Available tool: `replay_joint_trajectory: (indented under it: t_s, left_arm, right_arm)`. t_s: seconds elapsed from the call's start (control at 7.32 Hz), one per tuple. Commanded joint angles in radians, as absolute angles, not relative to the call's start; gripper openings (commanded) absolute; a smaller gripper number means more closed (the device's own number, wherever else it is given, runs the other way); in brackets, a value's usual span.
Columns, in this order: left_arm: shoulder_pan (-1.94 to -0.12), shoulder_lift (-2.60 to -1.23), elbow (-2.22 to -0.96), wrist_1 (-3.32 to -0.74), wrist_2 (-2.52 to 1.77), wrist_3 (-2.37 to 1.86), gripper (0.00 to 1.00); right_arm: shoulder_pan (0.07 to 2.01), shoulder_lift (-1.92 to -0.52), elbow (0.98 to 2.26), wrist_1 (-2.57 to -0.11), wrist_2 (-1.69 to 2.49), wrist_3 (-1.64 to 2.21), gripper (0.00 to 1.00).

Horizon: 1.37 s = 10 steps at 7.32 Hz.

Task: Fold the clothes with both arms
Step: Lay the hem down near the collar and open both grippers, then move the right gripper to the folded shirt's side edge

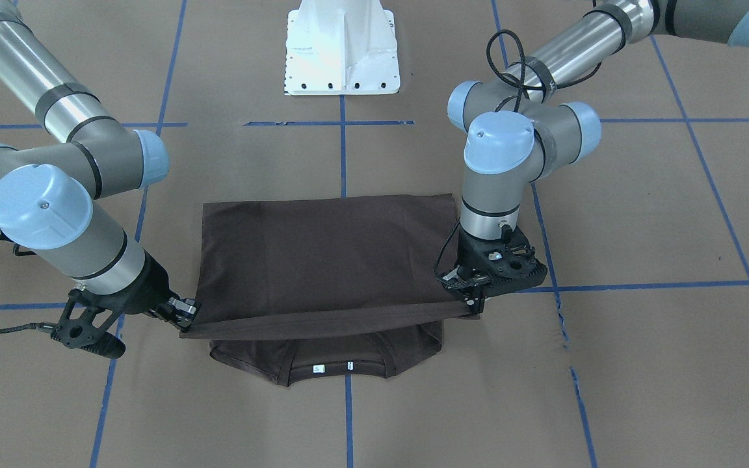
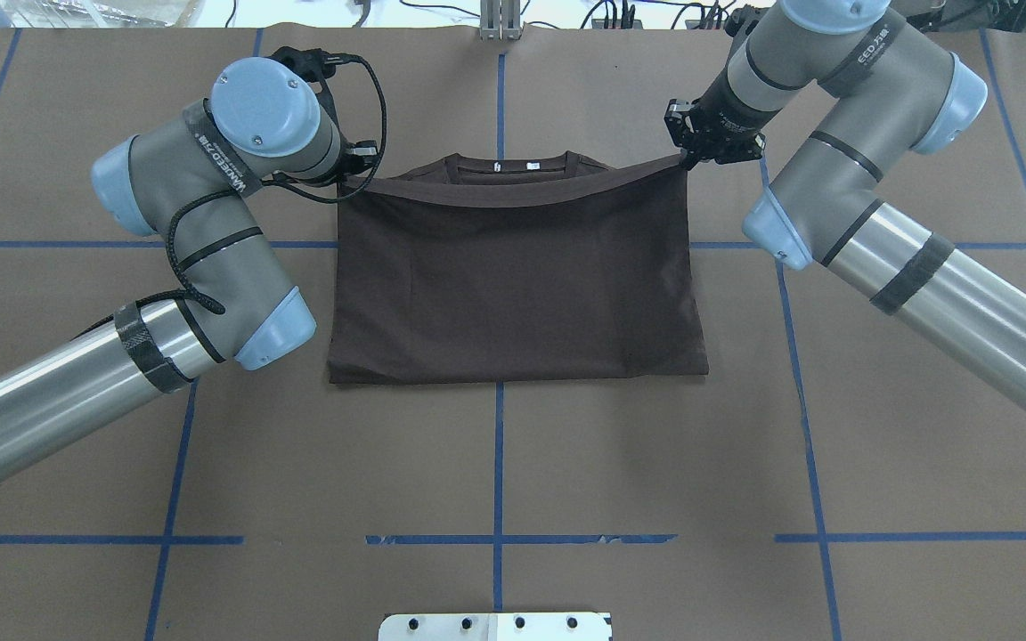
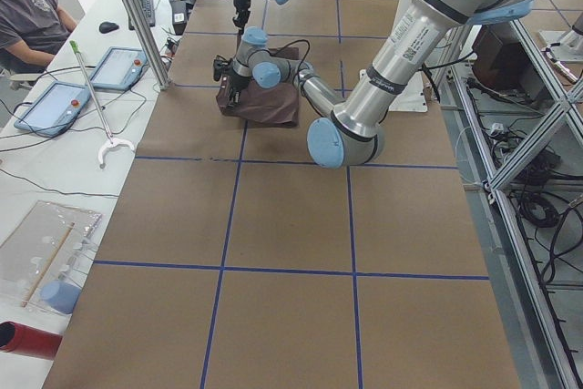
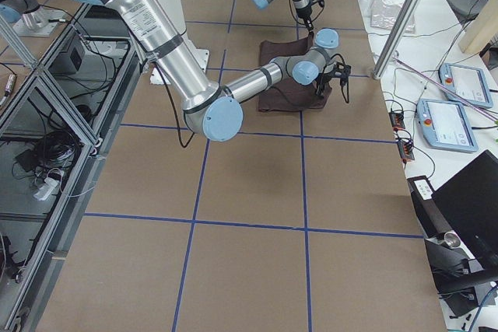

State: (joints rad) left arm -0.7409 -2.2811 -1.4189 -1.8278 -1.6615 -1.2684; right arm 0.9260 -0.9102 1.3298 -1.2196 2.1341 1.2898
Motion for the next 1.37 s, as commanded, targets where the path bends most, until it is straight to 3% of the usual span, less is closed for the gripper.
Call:
replay_joint_trajectory:
  t_s: [0.0, 0.27, 0.55, 0.82, 1.23]
  left_arm:
    - [-0.741, -2.289, -1.419, -1.825, -1.661, -1.263, 1.0]
    - [-0.741, -2.289, -1.425, -1.821, -1.669, -1.261, 1.0]
    - [-0.741, -2.287, -1.449, -1.812, -1.669, -1.264, 1.0]
    - [-0.739, -2.283, -1.495, -1.772, -1.669, -1.266, 1.0]
    - [-0.739, -2.278, -1.514, -1.749, -1.669, -1.266, 1.0]
  right_arm:
    - [0.925, -0.919, 1.331, -1.218, 2.135, 1.289, 1.0]
    - [0.923, -0.937, 1.373, -1.218, 2.137, 1.295, 1.0]
    - [0.8, -1.166, 1.64, -1.23, 2.027, 1.339, 1.0]
    - [0.709, -1.328, 1.802, -1.233, 1.985, 1.365, 1.0]
    - [0.612, -1.324, 1.793, -1.233, 1.942, 1.367, 0.97]
